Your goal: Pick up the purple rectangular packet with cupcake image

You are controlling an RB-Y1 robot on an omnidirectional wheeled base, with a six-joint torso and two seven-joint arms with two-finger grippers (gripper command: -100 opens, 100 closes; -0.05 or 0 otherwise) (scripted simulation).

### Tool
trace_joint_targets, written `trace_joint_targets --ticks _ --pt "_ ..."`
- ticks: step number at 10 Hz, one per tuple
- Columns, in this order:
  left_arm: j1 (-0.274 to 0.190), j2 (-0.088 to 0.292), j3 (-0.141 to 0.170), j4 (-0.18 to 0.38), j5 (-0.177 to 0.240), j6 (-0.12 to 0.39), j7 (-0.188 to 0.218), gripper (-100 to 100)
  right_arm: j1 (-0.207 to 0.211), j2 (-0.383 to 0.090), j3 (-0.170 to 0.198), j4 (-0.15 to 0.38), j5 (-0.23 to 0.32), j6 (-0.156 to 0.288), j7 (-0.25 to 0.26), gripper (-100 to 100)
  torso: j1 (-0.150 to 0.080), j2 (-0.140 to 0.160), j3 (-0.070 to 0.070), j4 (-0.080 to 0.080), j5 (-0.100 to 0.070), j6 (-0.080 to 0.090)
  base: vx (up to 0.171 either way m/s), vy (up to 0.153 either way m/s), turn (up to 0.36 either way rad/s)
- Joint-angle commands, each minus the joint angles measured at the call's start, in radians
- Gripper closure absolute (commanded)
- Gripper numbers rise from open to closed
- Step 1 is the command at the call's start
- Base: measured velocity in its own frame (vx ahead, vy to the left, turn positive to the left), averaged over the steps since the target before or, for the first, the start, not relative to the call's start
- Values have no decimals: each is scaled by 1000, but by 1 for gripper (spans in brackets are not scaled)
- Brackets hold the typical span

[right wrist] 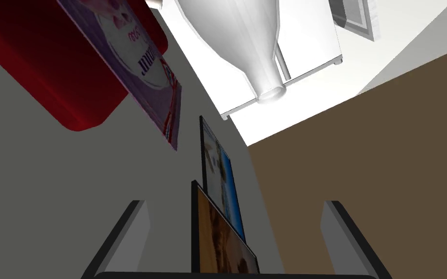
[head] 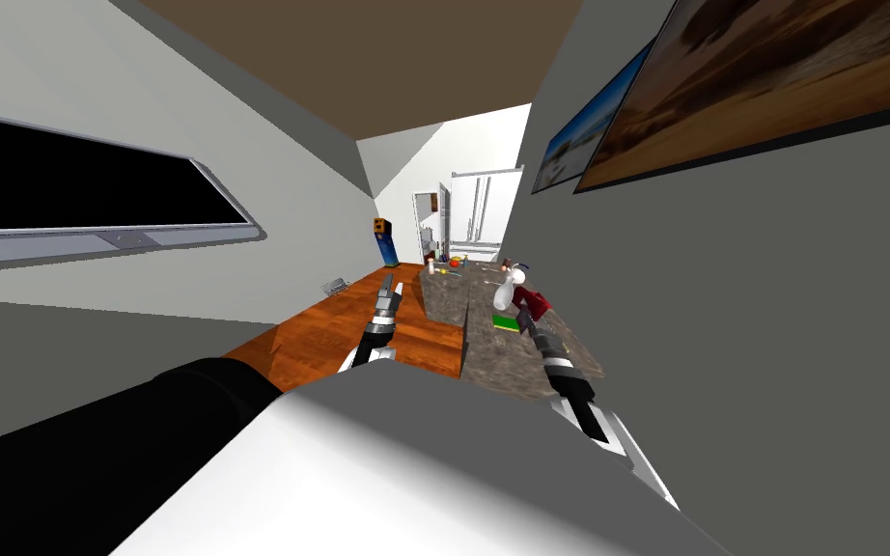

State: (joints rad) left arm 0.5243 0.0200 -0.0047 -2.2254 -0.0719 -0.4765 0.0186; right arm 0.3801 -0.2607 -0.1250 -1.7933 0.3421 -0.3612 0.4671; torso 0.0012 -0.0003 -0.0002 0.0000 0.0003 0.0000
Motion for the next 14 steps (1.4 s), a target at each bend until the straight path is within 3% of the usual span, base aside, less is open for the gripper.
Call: trace_joint_targets --ticks 1,6,9,10,11,12,14 --pt "0 0 0 0 0 0 0 0 -15 -13 -11 39 28 19 43 -100 0 0 0 0 0 0 3 20 52" --pt "0 0 0 0 0 0 0 0 -57 -48 -46 143 115 70 154 -100 0 0 0 0 0 0 6 23 57" --pt "0 0 0 0 0 0 0 0 -87 -73 -75 201 165 91 199 -100 0 -1 -1 0 0 0 17 29 83" --pt "0 0 0 0 0 0 0 0 -77 -61 -68 189 154 81 191 -100 1 -1 -1 0 0 0 12 21 -56" --pt "0 0 0 0 0 0 0 0 -77 -62 -70 191 156 82 195 0 0 -1 0 0 0 0 6 9 -27" --pt "0 0 0 0 0 0 0 0 -117 -29 -20 212 206 132 145 -100 0 0 0 0 0 0 -27 -38 108" --pt "0 0 0 0 0 0 0 0 -117 -29 -10 212 264 160 104 -100 -3 2 1 0 -1 0 -16 -22 64"
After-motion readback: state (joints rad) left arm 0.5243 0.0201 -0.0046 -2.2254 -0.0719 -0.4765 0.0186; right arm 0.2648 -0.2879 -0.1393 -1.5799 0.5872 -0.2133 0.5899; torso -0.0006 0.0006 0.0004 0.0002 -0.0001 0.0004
